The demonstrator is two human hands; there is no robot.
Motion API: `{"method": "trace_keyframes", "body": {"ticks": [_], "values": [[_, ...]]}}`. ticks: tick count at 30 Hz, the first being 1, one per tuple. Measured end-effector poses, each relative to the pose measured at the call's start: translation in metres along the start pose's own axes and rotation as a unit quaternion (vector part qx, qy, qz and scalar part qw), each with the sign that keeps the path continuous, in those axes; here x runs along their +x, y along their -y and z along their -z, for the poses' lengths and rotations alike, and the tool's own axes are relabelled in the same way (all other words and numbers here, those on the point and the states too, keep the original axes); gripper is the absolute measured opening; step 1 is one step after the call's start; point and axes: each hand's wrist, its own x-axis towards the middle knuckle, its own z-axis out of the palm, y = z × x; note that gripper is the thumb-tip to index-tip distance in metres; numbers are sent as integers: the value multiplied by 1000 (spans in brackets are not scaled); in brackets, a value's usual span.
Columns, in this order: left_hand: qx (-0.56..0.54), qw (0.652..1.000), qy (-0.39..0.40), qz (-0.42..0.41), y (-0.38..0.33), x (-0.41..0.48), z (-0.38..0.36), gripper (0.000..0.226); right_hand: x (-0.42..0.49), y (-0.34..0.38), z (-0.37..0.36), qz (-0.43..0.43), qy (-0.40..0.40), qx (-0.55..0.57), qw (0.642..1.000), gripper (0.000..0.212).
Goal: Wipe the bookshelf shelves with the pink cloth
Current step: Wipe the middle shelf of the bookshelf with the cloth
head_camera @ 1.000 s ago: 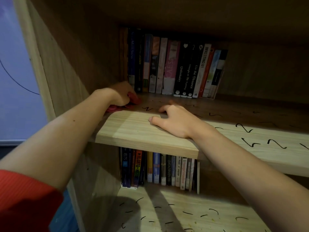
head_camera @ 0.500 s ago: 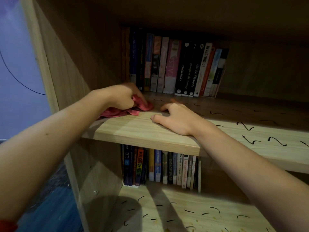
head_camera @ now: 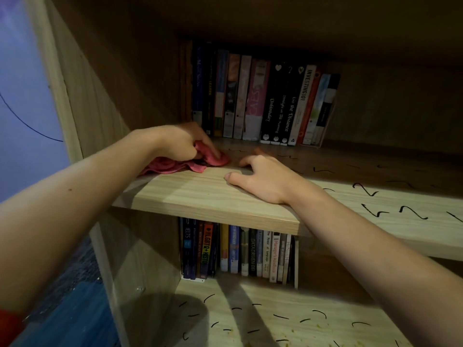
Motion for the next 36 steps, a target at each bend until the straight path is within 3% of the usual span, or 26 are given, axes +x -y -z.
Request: {"method": "trace_keyframes", "body": {"ticks": [6,9,13,23,26,28,31,36], "values": [[-41,998,-30,39,-19,18,-11,31,0,2,0,0,0,4,1000,57],[-16,999,-8,30,-19,4,-7,40,-1,0,0,-1,-7,26,1000,54],[34,994,-19,102,2,-11,5,31,-1,0,1,11,-1,14,1000,63],[14,998,-32,42,-16,-17,-7,42,-1,0,0,5,-10,15,1000,64],[67,986,-68,136,2,-41,-4,17,-3,1,0,7,-8,1,1000,64],[85,977,-104,166,0,-52,-10,16,-6,5,3,3,-10,-11,1000,63],[19,980,-134,146,-16,-61,-18,35,-15,10,6,-1,-70,-34,997,52],[10,991,-116,64,-44,-98,-20,38,-52,16,8,28,-140,-79,987,33]]}}
